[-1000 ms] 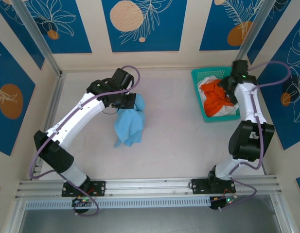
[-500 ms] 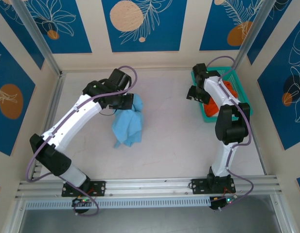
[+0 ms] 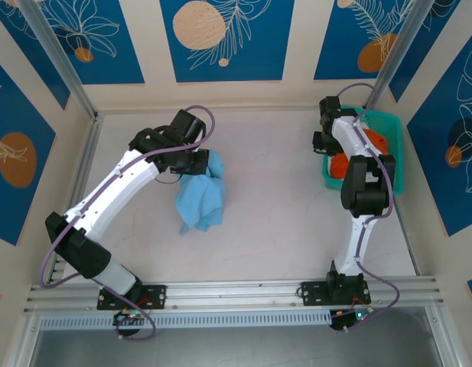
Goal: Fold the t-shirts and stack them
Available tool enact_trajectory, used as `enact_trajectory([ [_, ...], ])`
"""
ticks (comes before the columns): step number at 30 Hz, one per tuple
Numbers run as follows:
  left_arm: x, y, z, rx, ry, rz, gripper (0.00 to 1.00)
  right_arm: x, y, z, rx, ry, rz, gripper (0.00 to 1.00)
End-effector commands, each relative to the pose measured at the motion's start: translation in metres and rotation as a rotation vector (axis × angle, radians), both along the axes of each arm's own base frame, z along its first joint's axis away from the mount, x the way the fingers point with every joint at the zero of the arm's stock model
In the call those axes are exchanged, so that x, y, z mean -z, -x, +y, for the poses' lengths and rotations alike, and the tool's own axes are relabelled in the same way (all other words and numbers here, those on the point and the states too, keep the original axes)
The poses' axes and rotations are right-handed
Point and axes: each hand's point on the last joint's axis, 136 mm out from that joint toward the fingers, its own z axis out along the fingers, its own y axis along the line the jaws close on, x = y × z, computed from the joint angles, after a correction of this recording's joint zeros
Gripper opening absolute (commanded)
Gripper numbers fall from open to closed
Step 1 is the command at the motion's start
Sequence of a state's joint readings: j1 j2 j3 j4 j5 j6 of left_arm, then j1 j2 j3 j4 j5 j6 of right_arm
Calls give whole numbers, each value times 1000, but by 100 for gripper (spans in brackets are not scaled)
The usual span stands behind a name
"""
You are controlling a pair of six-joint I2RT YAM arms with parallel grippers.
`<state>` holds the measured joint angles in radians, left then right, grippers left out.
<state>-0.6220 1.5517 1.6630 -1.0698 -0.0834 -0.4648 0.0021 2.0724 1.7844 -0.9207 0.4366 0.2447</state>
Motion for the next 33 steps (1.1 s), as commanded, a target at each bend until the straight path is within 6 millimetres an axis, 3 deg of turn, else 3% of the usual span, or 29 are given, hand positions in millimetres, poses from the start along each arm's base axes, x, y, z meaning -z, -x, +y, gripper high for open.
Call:
enact_trajectory([
  [1, -12, 5, 14, -19, -19, -25, 1, -12, -40, -2, -93, 14, -107, 13],
  [5, -14, 8, 22, -27, -48, -31, 1, -16, -63, 19, -245, 4, -141, 10],
  [8, -15, 9, 27, -31, -66, -38, 0, -15, -74, 22, -292, -4, -132, 9],
  [11, -14, 11, 30, -31, -82, -38, 0, -14, -80, 17, -317, -6, -128, 14],
  [16, -15, 14, 36, -34, -100, -39, 0, -12, -78, -13, -261, 43, -93, 25],
  [20, -19, 16, 36, -34, -88, -52, 0, -20, -72, -27, -206, 113, -87, 43],
  [23, -24, 15, 33, -30, -65, -65, 0, -45, -71, -30, -128, 141, -128, 62],
  [25, -29, 12, 25, -12, -29, -72, 0, -73, -67, -17, -78, 76, -176, 68],
  [27, -37, 6, 11, 11, 21, -75, 0, -106, -62, 8, -54, -37, -253, 73],
  [28, -42, 3, 2, 27, 57, -71, 0, -124, -58, 28, -64, -100, -297, 82],
  [31, -59, -7, -38, 105, 205, -43, 0, -166, -40, 83, -91, -252, -411, 100],
  [33, -62, -17, -66, 129, 301, 2, 9, -180, -23, 107, -81, -316, -448, 99],
])
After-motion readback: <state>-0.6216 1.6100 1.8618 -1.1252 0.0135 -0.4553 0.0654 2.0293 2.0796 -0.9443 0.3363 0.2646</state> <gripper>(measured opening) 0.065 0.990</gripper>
